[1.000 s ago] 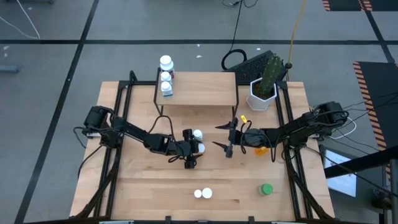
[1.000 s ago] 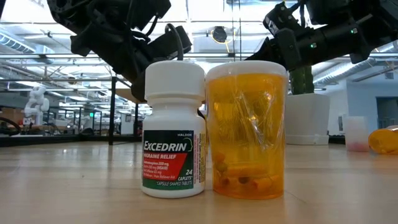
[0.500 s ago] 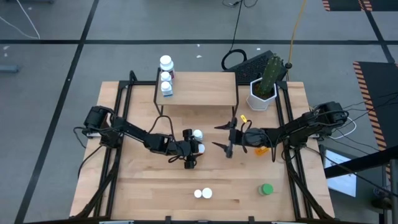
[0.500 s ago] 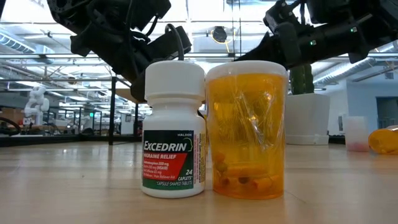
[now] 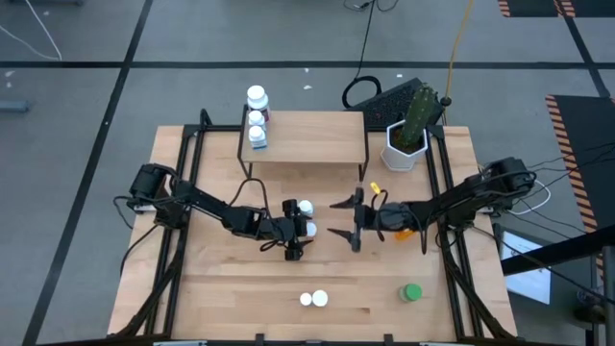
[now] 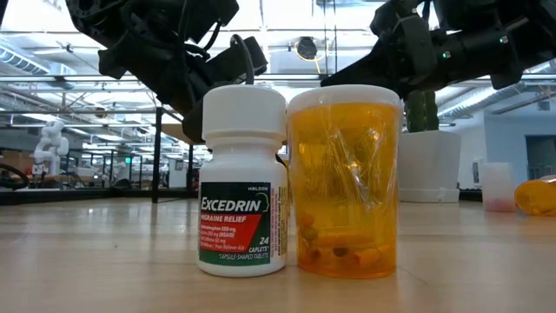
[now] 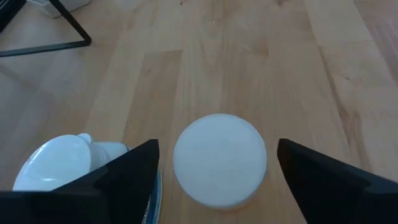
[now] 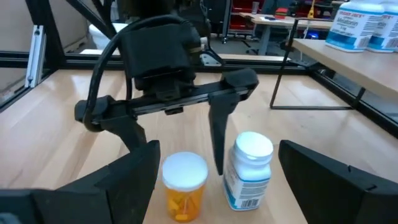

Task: Pick and place medicine bottles onto shelf by color
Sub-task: Put the top left orange pill bottle on the shelf

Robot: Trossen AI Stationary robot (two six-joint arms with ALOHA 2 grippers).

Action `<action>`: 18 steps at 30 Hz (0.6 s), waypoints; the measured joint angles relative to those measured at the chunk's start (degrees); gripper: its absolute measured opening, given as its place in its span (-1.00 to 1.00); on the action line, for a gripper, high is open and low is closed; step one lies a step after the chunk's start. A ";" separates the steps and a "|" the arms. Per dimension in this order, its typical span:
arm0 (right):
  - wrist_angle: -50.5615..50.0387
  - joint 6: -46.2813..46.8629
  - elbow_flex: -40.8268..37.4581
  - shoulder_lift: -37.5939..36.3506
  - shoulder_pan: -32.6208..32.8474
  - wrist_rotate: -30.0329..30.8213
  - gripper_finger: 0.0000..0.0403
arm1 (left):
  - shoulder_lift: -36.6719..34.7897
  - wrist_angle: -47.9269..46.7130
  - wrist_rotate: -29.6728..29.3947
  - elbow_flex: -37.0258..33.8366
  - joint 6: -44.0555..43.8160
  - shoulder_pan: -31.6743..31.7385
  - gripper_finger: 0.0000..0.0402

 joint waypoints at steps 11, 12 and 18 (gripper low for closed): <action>1.86 0.85 0.02 1.21 1.93 0.06 0.61 | -0.39 0.19 -0.02 0.02 0.13 0.00 0.69; 1.87 0.85 0.02 1.21 1.93 0.08 0.61 | -0.39 0.05 -0.02 0.02 0.00 0.00 0.69; 1.93 0.14 0.02 1.21 1.90 0.13 0.61 | -0.39 -0.78 0.00 0.02 -2.21 0.00 0.62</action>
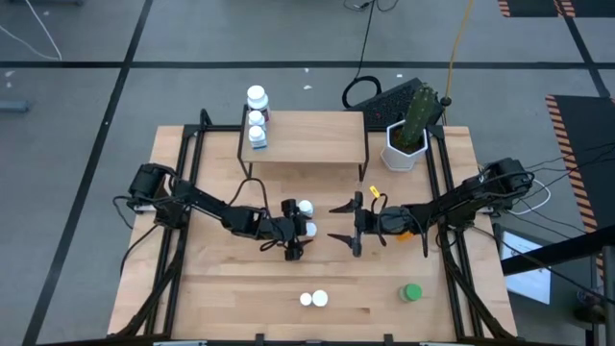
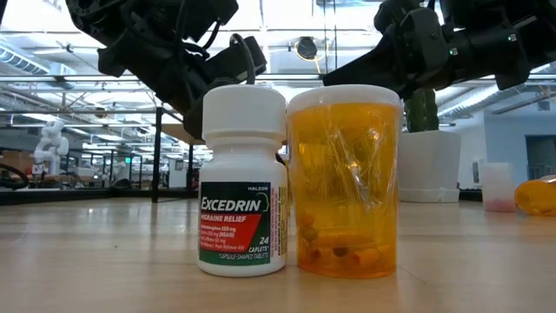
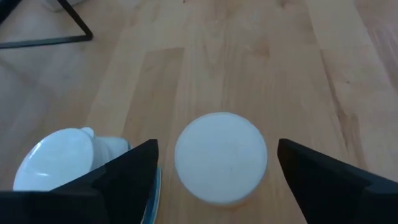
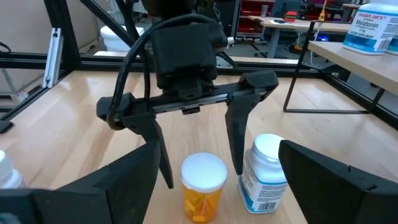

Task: Pick and place medicine bottles onto shelf by color
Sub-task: Put the top left orange pill bottle on the shelf

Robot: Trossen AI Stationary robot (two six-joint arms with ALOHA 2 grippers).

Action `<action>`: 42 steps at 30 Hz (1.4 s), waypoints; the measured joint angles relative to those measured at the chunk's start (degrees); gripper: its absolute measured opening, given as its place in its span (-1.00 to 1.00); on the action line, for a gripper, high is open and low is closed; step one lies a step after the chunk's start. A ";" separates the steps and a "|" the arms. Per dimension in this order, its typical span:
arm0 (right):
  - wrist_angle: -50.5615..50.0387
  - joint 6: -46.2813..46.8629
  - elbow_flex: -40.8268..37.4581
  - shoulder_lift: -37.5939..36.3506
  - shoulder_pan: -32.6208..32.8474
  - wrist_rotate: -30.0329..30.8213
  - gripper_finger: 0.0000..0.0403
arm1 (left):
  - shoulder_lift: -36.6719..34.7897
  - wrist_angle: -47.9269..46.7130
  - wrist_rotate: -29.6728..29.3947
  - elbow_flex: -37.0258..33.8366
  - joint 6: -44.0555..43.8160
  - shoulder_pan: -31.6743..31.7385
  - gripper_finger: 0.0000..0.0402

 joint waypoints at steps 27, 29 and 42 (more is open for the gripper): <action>0.90 -3.21 0.00 -0.01 -1.54 -0.02 0.61 | -14.33 -10.88 -1.62 5.68 2.26 4.23 0.08; 0.81 -3.23 0.00 -0.02 -1.54 -0.02 0.61 | -16.39 -16.12 -3.42 9.35 3.38 6.84 0.04; -1.11 -3.25 -0.02 -0.02 -1.26 -0.05 0.61 | -16.65 -27.51 -4.55 28.31 8.05 26.04 0.08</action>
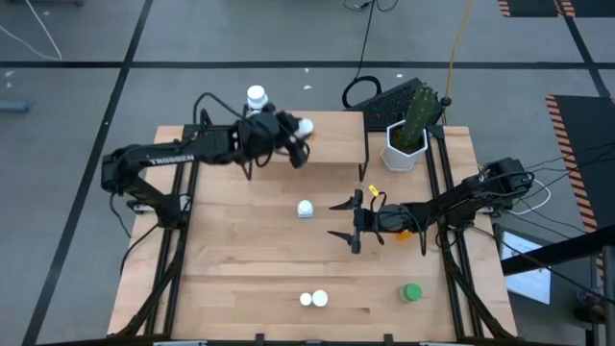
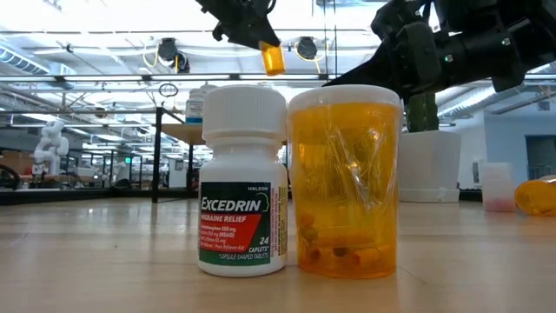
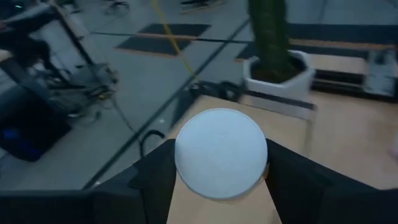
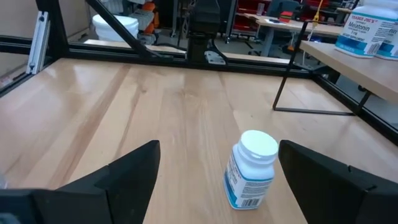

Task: Pick and place medicine bottles onto shelf by color
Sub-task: Put the top left orange pill bottle on the shelf

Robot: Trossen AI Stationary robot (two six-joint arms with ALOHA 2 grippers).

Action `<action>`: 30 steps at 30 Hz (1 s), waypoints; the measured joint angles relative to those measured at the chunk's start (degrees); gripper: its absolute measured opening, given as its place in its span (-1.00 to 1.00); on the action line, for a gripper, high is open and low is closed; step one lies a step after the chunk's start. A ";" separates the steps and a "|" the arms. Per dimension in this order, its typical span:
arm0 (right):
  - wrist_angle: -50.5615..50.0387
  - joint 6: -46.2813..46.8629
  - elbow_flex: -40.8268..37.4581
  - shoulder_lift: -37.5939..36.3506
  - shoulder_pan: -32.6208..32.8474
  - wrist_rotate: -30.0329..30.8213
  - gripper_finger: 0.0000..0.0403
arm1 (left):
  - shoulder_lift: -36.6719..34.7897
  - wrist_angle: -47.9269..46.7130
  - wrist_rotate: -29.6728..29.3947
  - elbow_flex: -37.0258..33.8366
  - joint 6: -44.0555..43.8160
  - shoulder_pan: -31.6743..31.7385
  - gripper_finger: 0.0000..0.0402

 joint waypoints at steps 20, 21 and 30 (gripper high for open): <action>0.15 -0.86 0.00 0.00 -0.02 0.02 0.61 | 7.43 0.30 -0.21 1.81 -1.24 12.97 0.06; 0.15 -0.93 0.00 0.00 -0.02 0.02 0.61 | 7.94 0.20 -0.23 1.81 -1.32 13.51 0.07; -0.04 -1.03 0.00 0.00 -0.02 0.04 0.61 | 10.38 -2.97 0.04 1.76 -1.60 16.43 0.13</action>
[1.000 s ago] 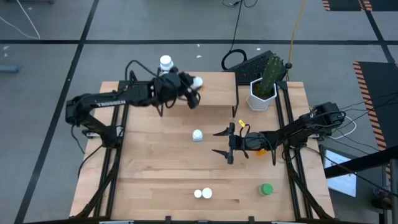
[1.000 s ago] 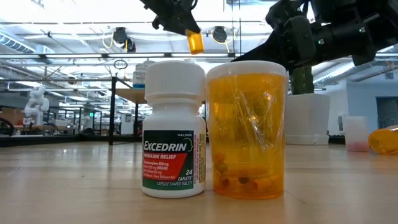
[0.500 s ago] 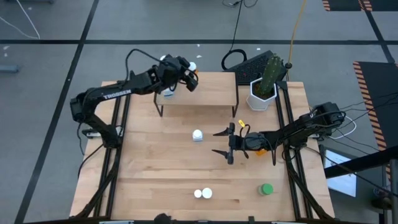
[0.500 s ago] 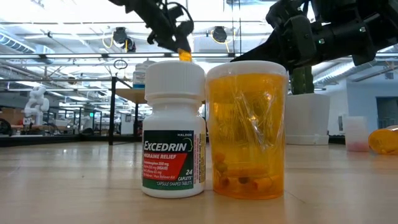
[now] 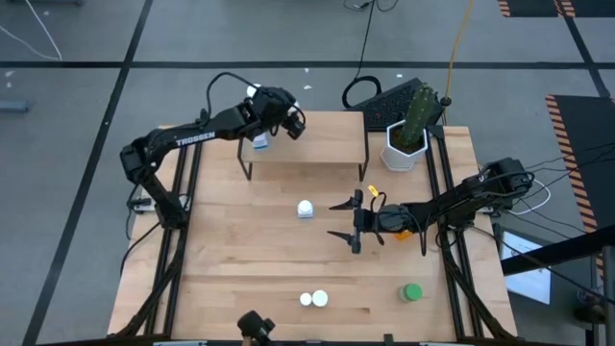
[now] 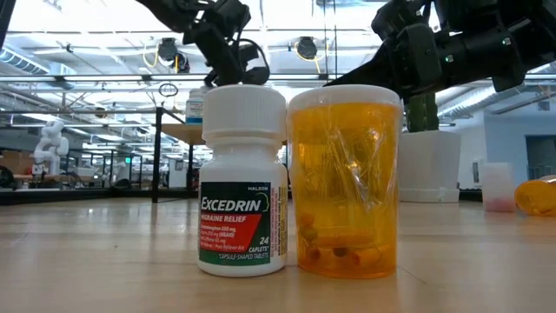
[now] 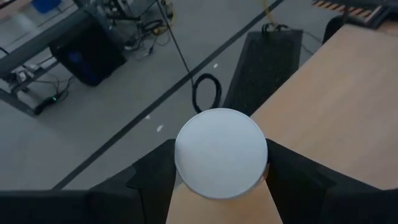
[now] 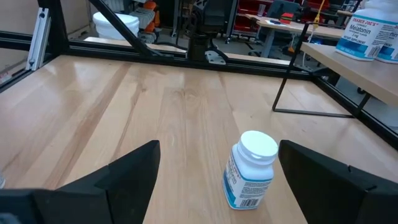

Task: Pick and place medicine bottles onto shelf by color
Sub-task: Put the top left orange pill bottle on the shelf

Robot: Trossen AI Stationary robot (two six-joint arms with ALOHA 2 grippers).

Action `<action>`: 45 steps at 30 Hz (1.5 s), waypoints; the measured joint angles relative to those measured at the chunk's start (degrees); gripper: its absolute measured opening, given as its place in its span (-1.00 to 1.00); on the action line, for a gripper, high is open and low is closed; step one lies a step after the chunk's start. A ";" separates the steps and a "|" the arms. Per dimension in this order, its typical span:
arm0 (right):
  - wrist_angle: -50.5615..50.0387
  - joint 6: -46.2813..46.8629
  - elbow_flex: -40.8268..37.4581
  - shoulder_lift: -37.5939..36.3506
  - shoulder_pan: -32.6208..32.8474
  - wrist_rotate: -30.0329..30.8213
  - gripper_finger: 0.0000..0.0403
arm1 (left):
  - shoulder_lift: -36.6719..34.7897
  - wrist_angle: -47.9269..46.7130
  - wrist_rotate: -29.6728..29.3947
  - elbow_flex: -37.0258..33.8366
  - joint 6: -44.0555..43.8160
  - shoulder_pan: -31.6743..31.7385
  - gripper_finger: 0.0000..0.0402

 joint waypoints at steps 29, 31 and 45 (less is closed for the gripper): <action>-0.22 0.00 0.00 0.00 -0.04 -0.01 0.61 | 0.02 -5.43 0.42 0.00 -1.26 -0.39 0.14; -0.22 0.00 0.00 0.00 -0.04 0.01 0.61 | 0.02 -5.49 0.42 0.00 -1.26 -0.55 0.14; -0.22 0.15 0.00 0.00 -0.05 0.00 0.61 | 0.02 -7.04 0.02 0.00 -1.34 -1.79 0.35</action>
